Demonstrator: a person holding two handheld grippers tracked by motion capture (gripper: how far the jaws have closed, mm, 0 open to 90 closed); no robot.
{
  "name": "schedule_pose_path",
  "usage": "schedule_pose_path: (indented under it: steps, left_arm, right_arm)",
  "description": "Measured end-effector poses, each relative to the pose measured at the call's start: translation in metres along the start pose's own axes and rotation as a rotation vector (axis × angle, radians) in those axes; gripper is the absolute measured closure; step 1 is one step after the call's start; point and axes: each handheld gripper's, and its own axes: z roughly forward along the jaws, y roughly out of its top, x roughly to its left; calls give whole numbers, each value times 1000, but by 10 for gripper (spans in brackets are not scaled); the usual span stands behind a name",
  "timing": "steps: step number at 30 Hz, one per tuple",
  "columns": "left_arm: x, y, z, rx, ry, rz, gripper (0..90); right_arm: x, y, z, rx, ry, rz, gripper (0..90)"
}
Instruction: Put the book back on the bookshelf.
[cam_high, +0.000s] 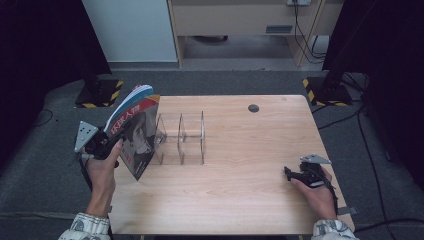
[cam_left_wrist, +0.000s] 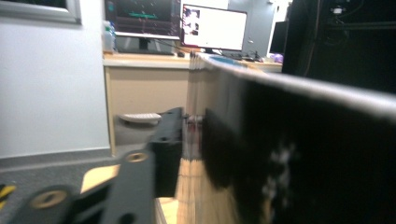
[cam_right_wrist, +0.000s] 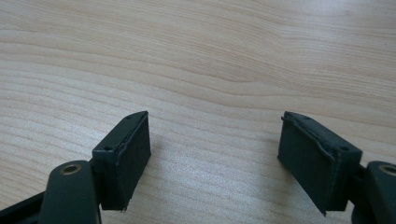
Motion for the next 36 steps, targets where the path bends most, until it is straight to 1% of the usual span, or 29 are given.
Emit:
schedule_pose_path:
  steps: [3,5,8,11,13,17,21,23,29,32,34,36]
  left_arm:
    - [-1,1,0,0,10,1,387]
    - [-2,1,0,5,4,9,343]
    - [-4,2,0,10,6,18,291]
    - [-5,3,1,13,-2,11,240]
    - [-6,3,1,18,-4,13,205]
    - [-6,3,1,25,4,13,163]
    - [-6,3,-1,28,12,23,131]
    - [-7,4,-2,31,23,30,120]
    - [-12,5,-3,49,9,42,80]
    - [-14,5,-4,56,15,60,60]
    - [-14,6,-4,58,23,54,49]
    - [-14,6,-5,61,22,52,40]
  right_arm:
    - [0,0,0,0,0,-1,251]
    - [0,0,0,1,1,0,250]
    - [0,0,0,2,2,3,250]
    - [0,0,0,1,2,1,250]
    - [0,0,0,1,2,1,250]
    - [0,0,0,2,2,3,250]
    - [0,0,0,3,3,3,249]
    - [0,0,0,3,3,3,249]
    - [0,0,0,4,4,-1,247]
    - [0,0,0,4,5,1,246]
    - [0,0,0,5,6,0,246]
    - [0,0,0,5,7,-2,245]
